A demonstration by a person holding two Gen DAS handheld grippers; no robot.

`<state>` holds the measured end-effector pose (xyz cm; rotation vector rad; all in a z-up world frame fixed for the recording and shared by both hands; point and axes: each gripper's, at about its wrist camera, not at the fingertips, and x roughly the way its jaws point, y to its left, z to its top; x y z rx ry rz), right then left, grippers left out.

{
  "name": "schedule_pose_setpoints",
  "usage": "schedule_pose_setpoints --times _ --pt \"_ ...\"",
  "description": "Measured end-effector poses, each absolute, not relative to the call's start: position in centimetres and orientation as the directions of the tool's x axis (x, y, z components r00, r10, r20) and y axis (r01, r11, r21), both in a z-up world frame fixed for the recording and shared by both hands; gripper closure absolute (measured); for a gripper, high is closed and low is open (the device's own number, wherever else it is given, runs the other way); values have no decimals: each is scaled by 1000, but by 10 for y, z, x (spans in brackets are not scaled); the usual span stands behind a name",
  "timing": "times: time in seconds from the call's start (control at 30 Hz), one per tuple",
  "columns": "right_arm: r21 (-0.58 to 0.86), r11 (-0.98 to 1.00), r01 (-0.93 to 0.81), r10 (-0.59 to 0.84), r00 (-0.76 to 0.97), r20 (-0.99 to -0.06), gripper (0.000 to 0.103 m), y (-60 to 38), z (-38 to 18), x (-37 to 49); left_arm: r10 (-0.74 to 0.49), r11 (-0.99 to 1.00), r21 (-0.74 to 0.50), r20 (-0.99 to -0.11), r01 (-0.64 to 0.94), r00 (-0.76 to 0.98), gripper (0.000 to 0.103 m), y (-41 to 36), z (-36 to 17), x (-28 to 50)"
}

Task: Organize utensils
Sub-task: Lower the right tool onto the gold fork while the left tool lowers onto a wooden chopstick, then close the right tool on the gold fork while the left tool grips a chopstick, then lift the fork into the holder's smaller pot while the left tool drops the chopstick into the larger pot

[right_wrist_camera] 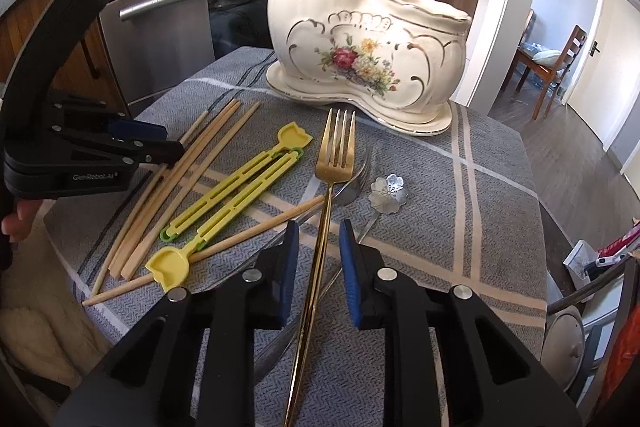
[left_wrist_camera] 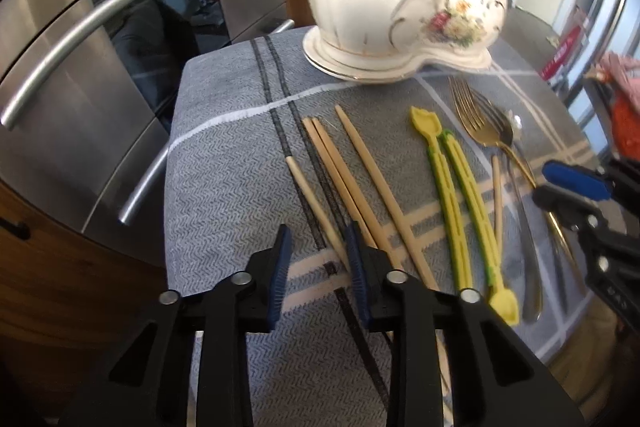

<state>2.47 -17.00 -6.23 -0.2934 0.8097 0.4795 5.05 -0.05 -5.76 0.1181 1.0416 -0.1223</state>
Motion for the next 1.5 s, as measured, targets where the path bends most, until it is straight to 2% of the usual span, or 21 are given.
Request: schedule_pose_setpoints --times 0.13,0.2,0.23,0.33,0.4,0.6,0.83,1.1,1.5 --pt "-82 851 -519 280 580 -765 87 -163 -70 31 -57 989 19 -861 144 505 76 0 -58 54" --pt "-104 851 -515 259 583 -770 92 -159 -74 35 -50 990 26 -856 138 515 84 -1 -59 56" --pt "-101 852 -514 260 582 -770 93 -158 -76 36 -42 991 30 -852 130 523 92 0 -59 58" --pt "-61 862 -503 282 577 -767 97 -163 -77 39 -56 993 6 -849 114 526 98 5 -60 61" --pt "-41 868 -495 296 582 -758 97 -167 -74 38 -87 993 -32 -847 112 524 98 10 -59 60" --pt "6 882 -471 341 629 -699 97 -183 -57 32 -116 989 -41 -812 141 572 98 9 -49 46" --pt "46 874 -484 431 726 -536 97 -199 -24 12 -155 985 -57 -720 165 676 98 14 -16 26" --pt "-7 883 -469 444 841 -310 97 -205 24 -5 -193 980 -81 -588 181 786 98 17 33 14" --pt "79 921 -381 388 916 -100 97 -210 96 64 -248 969 -83 -372 233 895 98 -7 128 65"
